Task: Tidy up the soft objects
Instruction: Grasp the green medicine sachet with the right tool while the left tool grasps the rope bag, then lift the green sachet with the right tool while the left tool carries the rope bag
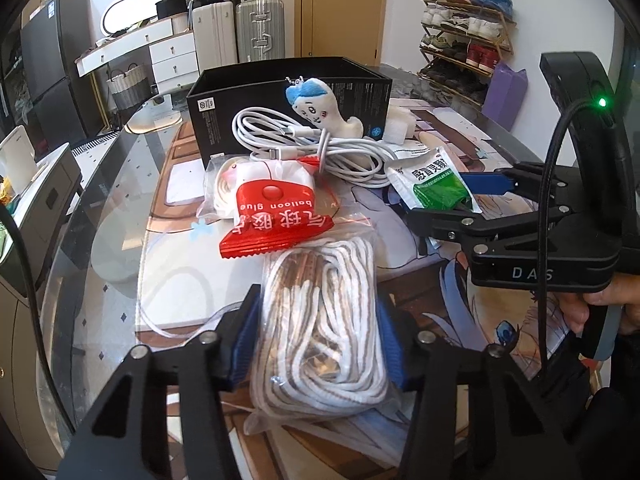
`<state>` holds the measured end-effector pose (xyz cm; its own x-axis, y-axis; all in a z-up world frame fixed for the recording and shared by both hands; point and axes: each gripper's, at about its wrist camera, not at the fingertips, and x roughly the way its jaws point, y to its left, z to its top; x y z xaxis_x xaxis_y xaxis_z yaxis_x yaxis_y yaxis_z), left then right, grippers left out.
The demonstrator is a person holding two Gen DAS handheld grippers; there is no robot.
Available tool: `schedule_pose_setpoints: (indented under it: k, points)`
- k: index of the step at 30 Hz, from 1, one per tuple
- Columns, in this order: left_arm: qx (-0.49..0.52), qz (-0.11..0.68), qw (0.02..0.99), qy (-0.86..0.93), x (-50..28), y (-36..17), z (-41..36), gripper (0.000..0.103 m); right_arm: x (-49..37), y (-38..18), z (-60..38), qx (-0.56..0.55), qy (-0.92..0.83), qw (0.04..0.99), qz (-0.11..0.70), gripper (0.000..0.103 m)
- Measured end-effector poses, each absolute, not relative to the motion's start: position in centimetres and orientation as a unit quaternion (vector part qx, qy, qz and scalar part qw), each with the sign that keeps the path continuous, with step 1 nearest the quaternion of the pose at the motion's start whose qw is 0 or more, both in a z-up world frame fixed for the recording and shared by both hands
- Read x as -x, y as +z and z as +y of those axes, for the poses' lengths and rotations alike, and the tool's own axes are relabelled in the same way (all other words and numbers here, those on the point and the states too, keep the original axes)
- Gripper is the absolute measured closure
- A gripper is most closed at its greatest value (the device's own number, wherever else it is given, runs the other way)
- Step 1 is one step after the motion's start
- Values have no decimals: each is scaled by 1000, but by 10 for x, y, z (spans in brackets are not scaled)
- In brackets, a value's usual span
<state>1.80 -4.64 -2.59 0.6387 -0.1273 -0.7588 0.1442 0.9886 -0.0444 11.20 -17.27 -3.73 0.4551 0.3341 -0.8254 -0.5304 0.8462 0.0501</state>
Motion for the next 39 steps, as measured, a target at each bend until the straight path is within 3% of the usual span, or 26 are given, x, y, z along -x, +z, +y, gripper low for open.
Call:
schedule_pose_setpoints:
  k: [11, 39]
  points:
    - [-3, 417, 904, -94, -15, -22, -49, 58, -102, -34, -185, 95, 271, 849, 443, 47]
    - [1, 373, 915, -154, 5, 11, -73, 58, -68, 30, -223, 66, 259, 893, 362, 47]
